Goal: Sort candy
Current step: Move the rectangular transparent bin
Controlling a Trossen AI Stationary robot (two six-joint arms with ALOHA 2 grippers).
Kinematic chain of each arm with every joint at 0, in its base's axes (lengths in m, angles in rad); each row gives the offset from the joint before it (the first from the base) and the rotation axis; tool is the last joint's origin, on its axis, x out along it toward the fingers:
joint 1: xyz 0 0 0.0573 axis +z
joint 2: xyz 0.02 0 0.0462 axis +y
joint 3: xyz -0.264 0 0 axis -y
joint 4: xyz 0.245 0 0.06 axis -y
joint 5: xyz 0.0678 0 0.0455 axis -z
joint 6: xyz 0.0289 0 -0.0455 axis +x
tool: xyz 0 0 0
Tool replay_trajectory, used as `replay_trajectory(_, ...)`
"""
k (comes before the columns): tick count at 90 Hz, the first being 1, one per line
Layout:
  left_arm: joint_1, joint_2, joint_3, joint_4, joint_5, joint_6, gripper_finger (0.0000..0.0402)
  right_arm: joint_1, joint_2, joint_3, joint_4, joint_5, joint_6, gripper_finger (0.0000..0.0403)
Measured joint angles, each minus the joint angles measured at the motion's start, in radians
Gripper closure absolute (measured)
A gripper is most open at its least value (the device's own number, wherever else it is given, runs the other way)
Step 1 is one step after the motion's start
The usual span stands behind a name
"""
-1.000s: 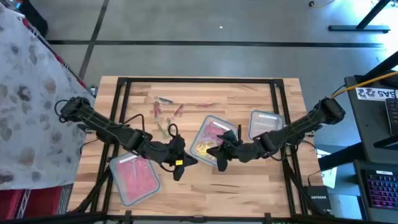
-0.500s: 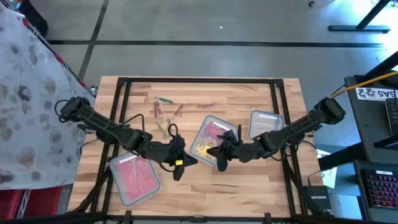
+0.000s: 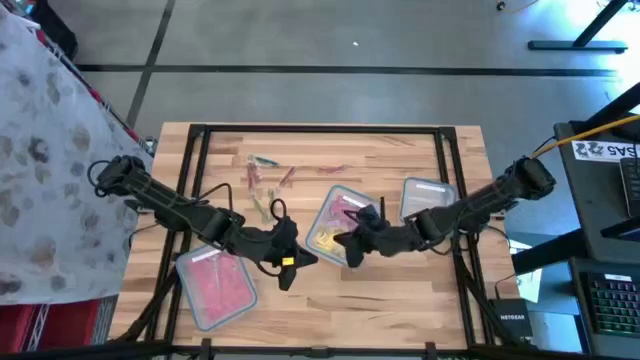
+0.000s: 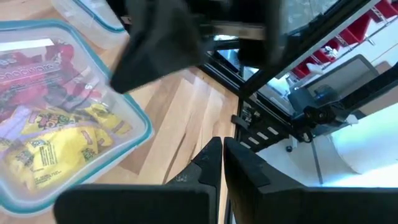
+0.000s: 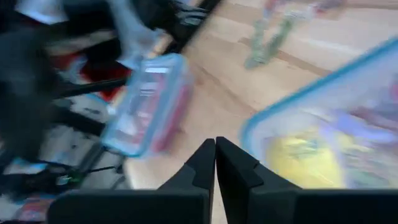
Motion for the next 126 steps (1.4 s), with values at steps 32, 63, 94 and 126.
replay_trajectory(32,0.001,0.000,0.000,-0.019,0.000,-0.055,0.0401,-0.046,0.100,-0.001,-0.252,-0.144,0.081,0.0403)
replay_trajectory(63,-0.001,0.000,0.000,-0.105,0.000,-0.160,0.0401,-0.146,0.143,0.007,-0.522,-0.140,0.178,0.0403)
replay_trajectory(94,-0.018,0.000,0.000,-0.121,0.000,-0.186,0.0401,-0.308,-0.076,-0.001,-0.795,0.037,0.291,0.0403)
replay_trajectory(126,-0.018,0.001,0.000,-0.122,0.000,-0.177,0.0401,-0.290,-0.021,-0.002,-0.409,-0.297,-0.019,0.0403)
